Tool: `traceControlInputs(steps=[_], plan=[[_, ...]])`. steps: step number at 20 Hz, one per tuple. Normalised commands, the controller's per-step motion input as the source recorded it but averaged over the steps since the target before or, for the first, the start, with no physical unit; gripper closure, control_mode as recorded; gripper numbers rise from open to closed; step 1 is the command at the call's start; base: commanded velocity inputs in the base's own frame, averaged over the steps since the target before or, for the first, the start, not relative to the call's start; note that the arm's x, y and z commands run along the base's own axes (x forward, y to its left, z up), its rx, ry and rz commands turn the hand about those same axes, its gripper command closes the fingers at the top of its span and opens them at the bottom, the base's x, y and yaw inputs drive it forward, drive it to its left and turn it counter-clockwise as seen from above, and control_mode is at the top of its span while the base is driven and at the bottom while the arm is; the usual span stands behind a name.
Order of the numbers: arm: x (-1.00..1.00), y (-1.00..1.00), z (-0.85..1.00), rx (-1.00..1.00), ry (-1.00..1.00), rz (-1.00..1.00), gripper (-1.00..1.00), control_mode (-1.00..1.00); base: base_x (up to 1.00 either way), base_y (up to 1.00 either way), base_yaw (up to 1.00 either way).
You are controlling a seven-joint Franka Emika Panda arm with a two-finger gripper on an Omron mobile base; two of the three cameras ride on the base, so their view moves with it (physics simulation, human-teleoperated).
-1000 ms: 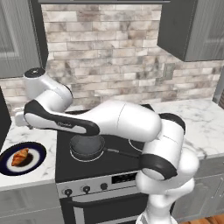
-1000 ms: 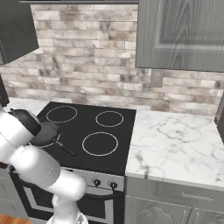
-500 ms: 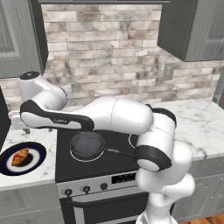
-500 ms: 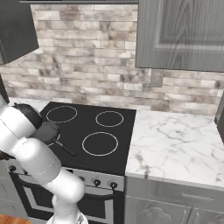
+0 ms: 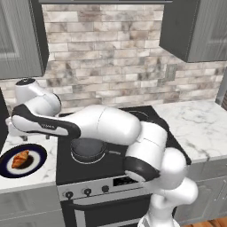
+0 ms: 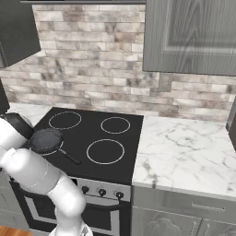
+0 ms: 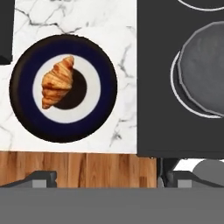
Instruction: Pick the croissant and place it on the pan. Then turn on the stove to warm the croissant.
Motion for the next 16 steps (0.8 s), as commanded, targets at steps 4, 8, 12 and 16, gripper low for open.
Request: traceControlInputs(steps=[4, 8, 12, 16], plan=[[0.05, 0.14, -0.38, 0.0, 0.07, -0.03, -1.0, -1.0, 0.0, 0.0, 0.0], [0.11, 0.15, -0.47, 0.0, 0.1, -0.07, -1.0, -1.0, 0.0, 0.0, 0.0], [0.06, 0.15, -0.33, 0.0, 0.08, -0.06, -1.0, -1.0, 0.0, 0.0, 0.0], [0.0, 0.07, -0.03, 0.0, 0.0, -0.01, -1.0, -1.0, 0.0, 0.0, 0.0]])
